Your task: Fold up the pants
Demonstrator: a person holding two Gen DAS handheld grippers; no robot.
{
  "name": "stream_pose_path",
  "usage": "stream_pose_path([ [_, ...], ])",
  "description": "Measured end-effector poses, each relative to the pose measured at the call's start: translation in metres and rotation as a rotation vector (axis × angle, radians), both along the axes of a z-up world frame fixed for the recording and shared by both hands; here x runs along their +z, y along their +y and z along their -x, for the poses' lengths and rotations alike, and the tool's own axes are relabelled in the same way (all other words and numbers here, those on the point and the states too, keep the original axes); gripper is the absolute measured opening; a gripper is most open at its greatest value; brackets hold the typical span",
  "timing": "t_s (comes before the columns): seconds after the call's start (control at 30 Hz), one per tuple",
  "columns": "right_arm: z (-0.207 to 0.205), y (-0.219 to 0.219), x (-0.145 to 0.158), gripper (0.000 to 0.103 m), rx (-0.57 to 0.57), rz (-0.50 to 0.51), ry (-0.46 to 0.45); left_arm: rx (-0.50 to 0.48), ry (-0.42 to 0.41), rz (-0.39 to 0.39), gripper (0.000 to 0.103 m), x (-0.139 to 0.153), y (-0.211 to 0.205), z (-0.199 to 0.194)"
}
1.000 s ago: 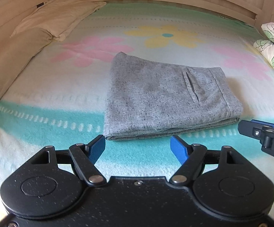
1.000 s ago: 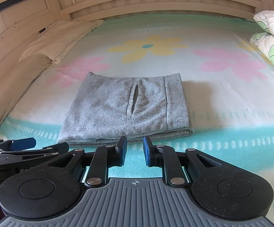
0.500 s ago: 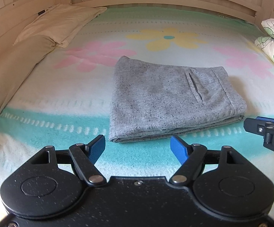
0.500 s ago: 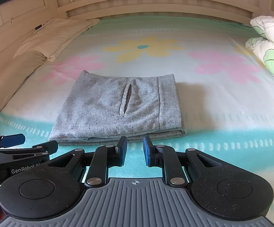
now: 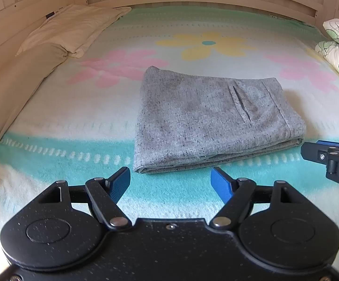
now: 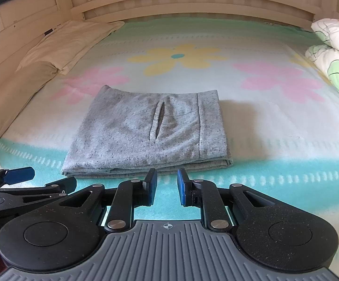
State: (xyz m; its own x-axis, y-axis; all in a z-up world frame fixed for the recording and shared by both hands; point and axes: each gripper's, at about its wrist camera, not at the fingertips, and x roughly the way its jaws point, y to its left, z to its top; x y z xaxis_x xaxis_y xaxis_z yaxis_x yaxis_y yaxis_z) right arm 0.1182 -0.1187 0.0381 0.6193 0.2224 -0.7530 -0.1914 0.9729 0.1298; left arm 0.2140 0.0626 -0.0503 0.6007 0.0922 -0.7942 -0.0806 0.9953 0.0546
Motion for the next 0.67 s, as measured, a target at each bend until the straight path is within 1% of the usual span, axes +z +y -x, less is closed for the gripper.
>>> stream_pose_path([
  [0.67,0.0002,0.0014,-0.0018,0.019,0.001,0.002,0.003,0.007,0.002,-0.011,0.076,-0.0017,-0.0012,0.0009],
])
